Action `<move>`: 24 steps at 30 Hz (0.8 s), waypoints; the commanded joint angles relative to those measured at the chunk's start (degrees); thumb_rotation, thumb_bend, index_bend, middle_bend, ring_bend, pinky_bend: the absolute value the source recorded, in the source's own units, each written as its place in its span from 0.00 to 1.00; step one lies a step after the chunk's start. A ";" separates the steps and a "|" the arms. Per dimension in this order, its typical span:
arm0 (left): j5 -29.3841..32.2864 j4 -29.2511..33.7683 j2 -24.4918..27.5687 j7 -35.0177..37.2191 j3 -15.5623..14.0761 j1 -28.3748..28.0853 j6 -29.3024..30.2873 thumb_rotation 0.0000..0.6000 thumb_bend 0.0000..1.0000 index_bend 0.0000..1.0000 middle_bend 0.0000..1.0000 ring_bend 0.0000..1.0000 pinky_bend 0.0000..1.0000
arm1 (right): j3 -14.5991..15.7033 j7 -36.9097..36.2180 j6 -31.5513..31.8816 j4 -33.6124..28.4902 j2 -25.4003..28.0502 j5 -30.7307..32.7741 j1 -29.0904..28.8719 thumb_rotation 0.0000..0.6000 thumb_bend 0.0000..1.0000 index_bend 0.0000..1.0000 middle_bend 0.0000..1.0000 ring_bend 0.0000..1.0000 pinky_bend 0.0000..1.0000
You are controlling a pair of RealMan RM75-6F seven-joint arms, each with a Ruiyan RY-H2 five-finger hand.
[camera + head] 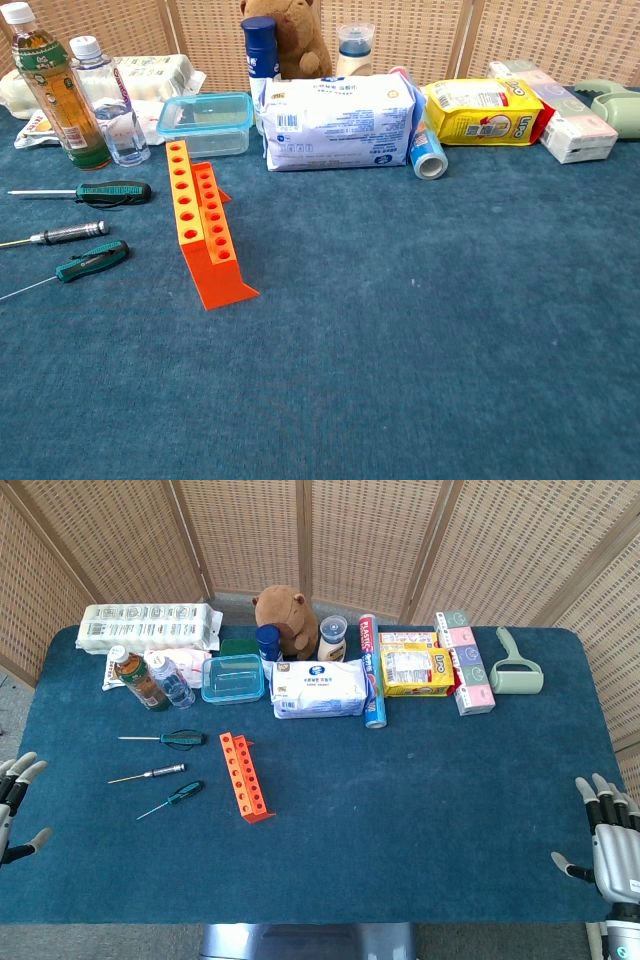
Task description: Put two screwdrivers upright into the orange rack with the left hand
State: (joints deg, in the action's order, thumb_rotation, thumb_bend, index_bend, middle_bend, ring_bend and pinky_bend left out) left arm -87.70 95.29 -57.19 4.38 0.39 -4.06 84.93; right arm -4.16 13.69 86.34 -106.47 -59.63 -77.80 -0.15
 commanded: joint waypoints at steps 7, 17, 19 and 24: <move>0.68 0.06 -0.05 -0.39 -0.01 -0.45 -1.34 1.00 0.21 0.00 0.05 0.01 0.11 | 0.00 0.21 -0.27 -0.08 -0.13 0.19 -0.12 1.00 0.00 0.02 0.00 0.00 0.00; 4.90 0.06 -3.45 -4.48 2.13 -4.44 -7.74 1.00 0.21 0.05 0.54 0.63 0.77 | -0.15 -0.37 -1.00 -0.13 0.14 1.21 -0.25 1.00 0.00 0.02 0.00 0.00 0.00; 4.35 -0.90 -5.85 -4.78 2.77 -5.79 -8.49 1.00 0.21 0.13 0.64 0.72 0.85 | -0.07 -1.00 -1.31 -0.30 0.55 1.04 -0.30 1.00 0.00 0.02 0.00 0.00 0.00; 8.20 -0.88 -10.66 -10.58 4.68 -9.23 -12.86 1.00 0.21 0.27 0.77 0.83 0.93 | 0.08 -2.50 -1.74 -0.66 1.53 0.92 -0.23 1.00 0.00 0.02 0.00 0.00 0.00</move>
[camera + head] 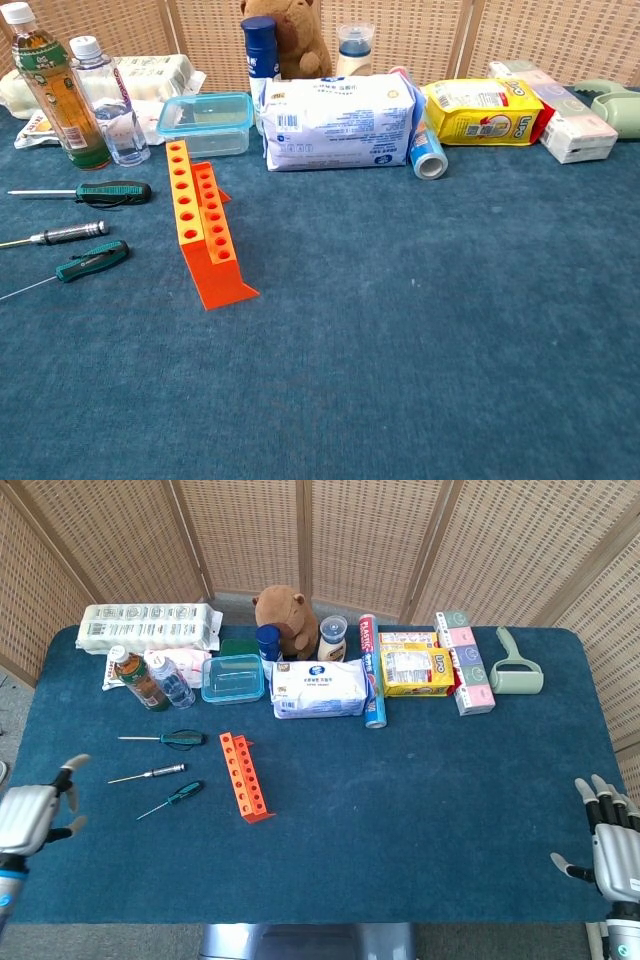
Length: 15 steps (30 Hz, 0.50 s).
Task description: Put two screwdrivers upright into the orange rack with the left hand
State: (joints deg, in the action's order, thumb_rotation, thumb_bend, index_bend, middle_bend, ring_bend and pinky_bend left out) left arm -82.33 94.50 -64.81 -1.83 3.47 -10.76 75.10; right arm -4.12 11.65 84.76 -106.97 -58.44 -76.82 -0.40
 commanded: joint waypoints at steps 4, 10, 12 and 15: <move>9.78 1.81 -6.17 -13.00 3.38 -5.59 -7.45 1.00 0.21 0.31 0.78 0.85 0.94 | 0.03 -1.61 0.05 -0.43 0.94 -0.47 0.16 1.00 0.00 0.02 0.00 0.00 0.00; 20.85 5.03 -10.05 -23.94 5.20 -8.88 -10.20 1.00 0.23 0.31 0.79 0.85 0.94 | 0.03 -3.03 0.50 -0.66 1.67 -0.91 0.49 1.00 0.00 0.02 0.00 0.00 0.00; 24.99 5.59 -11.54 -26.01 5.94 -9.87 -10.69 1.00 0.24 0.31 0.79 0.86 0.95 | 0.07 -3.43 0.51 -0.68 1.85 -1.07 0.53 1.00 0.00 0.02 0.00 0.00 0.00; 30.33 5.61 -14.04 -28.01 7.24 -11.24 -10.57 1.00 0.26 0.31 0.80 0.86 0.95 | 0.12 -3.78 0.49 -0.68 2.02 -1.22 0.56 1.00 0.00 0.02 0.00 0.00 0.00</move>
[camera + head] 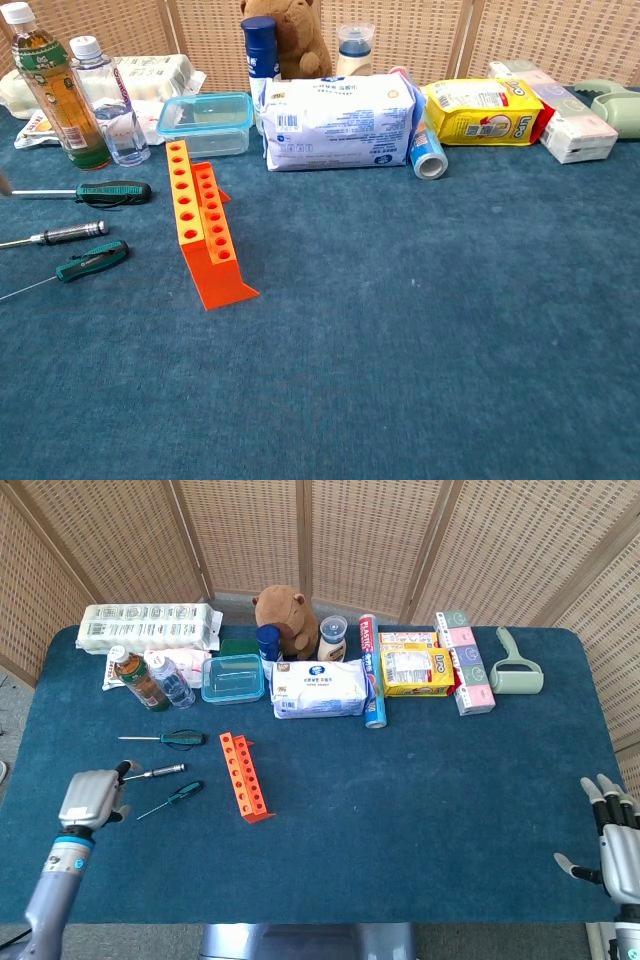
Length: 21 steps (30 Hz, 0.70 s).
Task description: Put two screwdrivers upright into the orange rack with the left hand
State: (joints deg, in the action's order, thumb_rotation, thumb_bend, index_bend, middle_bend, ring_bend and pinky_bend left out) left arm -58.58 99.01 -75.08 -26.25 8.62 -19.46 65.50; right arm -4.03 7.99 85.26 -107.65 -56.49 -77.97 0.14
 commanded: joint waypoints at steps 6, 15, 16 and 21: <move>15.70 1.29 -7.65 -9.38 2.98 -5.70 -0.19 1.00 0.26 0.31 0.80 0.86 0.95 | 0.08 -0.71 -0.10 -0.04 0.37 -0.26 0.03 1.00 0.00 0.02 0.00 0.00 0.00; 22.13 0.48 -11.15 -13.88 3.56 -9.38 0.98 1.00 0.26 0.32 0.80 0.86 0.95 | 0.12 -1.21 -0.31 0.02 0.58 -0.28 0.00 1.00 0.00 0.02 0.00 0.00 0.00; 22.65 0.15 -11.54 -14.23 3.57 -9.81 1.08 1.00 0.26 0.32 0.80 0.86 0.95 | 0.13 -1.18 -0.33 0.01 0.57 -0.29 -0.02 1.00 0.00 0.02 0.00 0.00 0.00; 25.38 -1.13 -13.26 -15.65 3.75 -11.47 1.57 1.00 0.26 0.32 0.80 0.86 0.95 | 0.17 -1.05 -0.24 -0.04 0.53 -0.36 0.01 1.00 0.00 0.02 0.00 0.00 0.00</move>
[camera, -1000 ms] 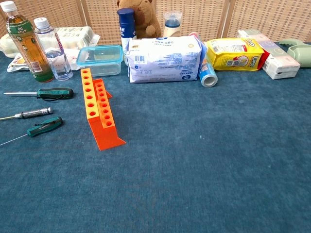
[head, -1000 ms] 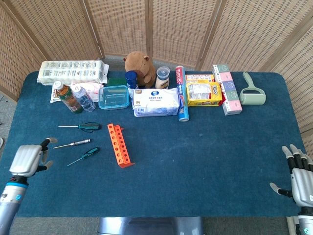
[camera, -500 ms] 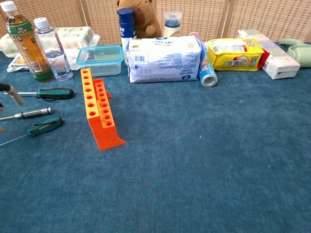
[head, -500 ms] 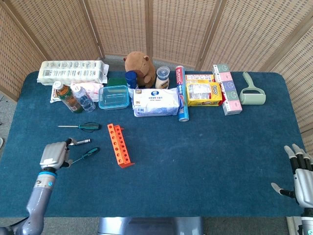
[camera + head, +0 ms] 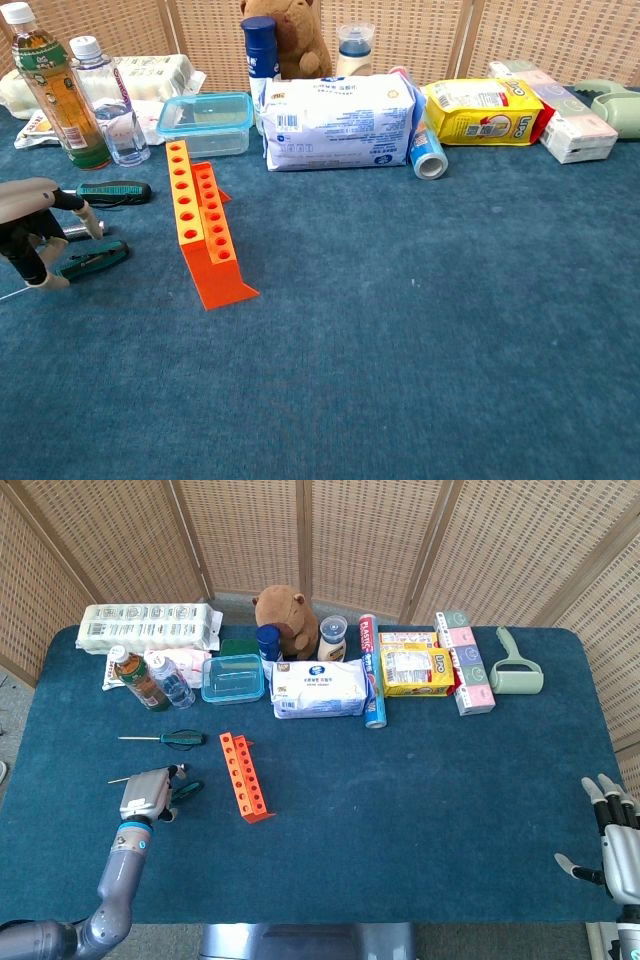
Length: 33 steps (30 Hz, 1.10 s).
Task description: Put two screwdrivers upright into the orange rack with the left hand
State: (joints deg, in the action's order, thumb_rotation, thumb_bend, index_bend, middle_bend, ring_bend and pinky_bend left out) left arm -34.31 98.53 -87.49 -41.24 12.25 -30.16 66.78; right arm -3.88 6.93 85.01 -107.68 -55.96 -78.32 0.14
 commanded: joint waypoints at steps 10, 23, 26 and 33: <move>2.94 -2.06 -3.34 -1.73 -0.07 -2.77 2.02 1.00 0.28 0.34 0.80 0.86 0.95 | 0.02 -0.22 -0.22 0.01 0.07 0.05 -0.08 1.00 0.00 0.02 0.00 0.00 0.00; 3.09 -2.53 -5.22 -3.03 -1.47 -4.14 3.94 1.00 0.32 0.44 0.80 0.86 0.95 | 0.09 -0.60 -0.23 -0.02 0.15 -0.15 -0.07 1.00 0.00 0.02 0.00 0.00 0.00; 2.89 -2.56 -5.32 -3.32 -1.85 -4.25 4.45 1.00 0.32 0.45 0.80 0.86 0.95 | 0.09 -0.73 -0.18 -0.02 0.20 -0.20 -0.05 1.00 0.00 0.02 0.00 0.00 0.00; 2.70 -3.09 -5.73 -3.86 -2.63 -4.51 5.10 1.00 0.41 0.50 0.82 0.86 0.95 | 0.17 -0.67 -0.11 -0.04 0.11 -0.41 -0.04 1.00 0.00 0.02 0.00 0.00 0.00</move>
State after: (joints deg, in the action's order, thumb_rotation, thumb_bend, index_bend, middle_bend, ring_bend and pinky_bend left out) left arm -31.56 95.48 -93.17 -45.07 9.68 -34.65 71.85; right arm -3.71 6.26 84.89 -107.72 -55.85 -78.73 0.11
